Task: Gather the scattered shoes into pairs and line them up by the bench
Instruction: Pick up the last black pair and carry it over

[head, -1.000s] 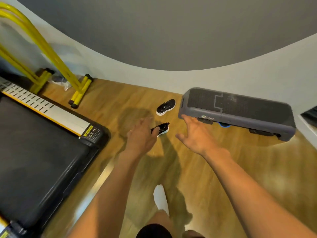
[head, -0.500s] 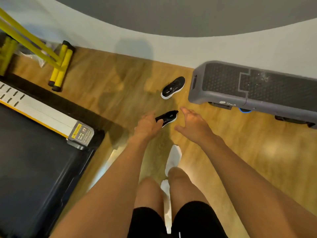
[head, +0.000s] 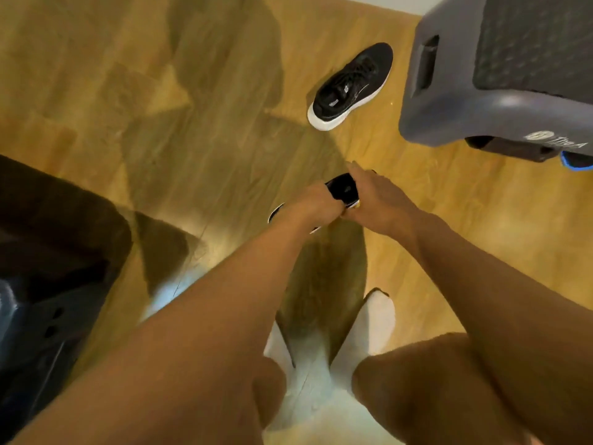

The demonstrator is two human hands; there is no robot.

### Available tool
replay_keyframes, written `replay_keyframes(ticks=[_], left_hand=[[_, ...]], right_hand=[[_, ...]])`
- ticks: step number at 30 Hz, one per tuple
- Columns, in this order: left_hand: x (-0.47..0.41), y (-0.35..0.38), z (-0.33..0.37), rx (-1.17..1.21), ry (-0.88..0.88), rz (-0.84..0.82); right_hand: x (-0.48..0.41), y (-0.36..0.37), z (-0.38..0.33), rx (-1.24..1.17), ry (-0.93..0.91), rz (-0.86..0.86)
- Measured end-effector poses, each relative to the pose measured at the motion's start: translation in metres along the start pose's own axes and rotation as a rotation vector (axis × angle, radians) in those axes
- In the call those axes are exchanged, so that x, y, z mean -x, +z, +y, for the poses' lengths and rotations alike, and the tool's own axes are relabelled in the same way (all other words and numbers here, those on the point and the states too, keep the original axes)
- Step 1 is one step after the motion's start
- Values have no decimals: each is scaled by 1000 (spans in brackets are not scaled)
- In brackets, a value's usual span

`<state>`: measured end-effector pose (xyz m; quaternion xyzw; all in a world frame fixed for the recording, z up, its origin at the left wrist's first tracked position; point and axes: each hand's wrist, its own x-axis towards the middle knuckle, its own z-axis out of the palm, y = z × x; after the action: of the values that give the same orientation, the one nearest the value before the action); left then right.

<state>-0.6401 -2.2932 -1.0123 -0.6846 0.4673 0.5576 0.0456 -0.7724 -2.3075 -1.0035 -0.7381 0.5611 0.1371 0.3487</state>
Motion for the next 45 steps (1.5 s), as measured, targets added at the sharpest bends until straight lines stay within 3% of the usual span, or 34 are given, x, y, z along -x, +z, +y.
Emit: replay_keyframes(ticks=[6, 10, 12, 15, 21, 27, 30, 33, 35, 37, 41, 45], left_hand=[[-88, 20, -41, -765, 130, -71], [-112, 48, -62, -890, 229, 94], [-124, 42, -64, -969, 340, 185], [-143, 21, -58, -1044, 393, 152], [-153, -22, -49, -1043, 527, 394], [-147, -49, -75, -300, 414, 514], [-139, -41, -92, -126, 381, 472], [-138, -42, -107, -153, 245, 299], [-140, -54, -112, -8, 196, 188], [-140, -61, -117, -11, 192, 157], [-146, -46, -131, -471, 265, 318], [-159, -54, -135, -501, 279, 487]], right_hand=[[-107, 35, 29, 526, -187, -181], [-133, 62, 39, 744, -257, -280], [-140, 71, 47, 803, -282, -232], [-151, 77, 55, 792, -349, -79], [-154, 68, 44, 491, -163, -27], [-155, 85, -16, -472, 213, -81], [-157, 109, -39, -718, 314, -82], [-163, 122, -49, -832, 301, -45], [-164, 127, -48, -893, 230, -49], [-163, 127, -46, -924, 187, -42], [-172, 116, -48, -899, 190, -50], [-179, 94, -41, -816, 87, -102]])
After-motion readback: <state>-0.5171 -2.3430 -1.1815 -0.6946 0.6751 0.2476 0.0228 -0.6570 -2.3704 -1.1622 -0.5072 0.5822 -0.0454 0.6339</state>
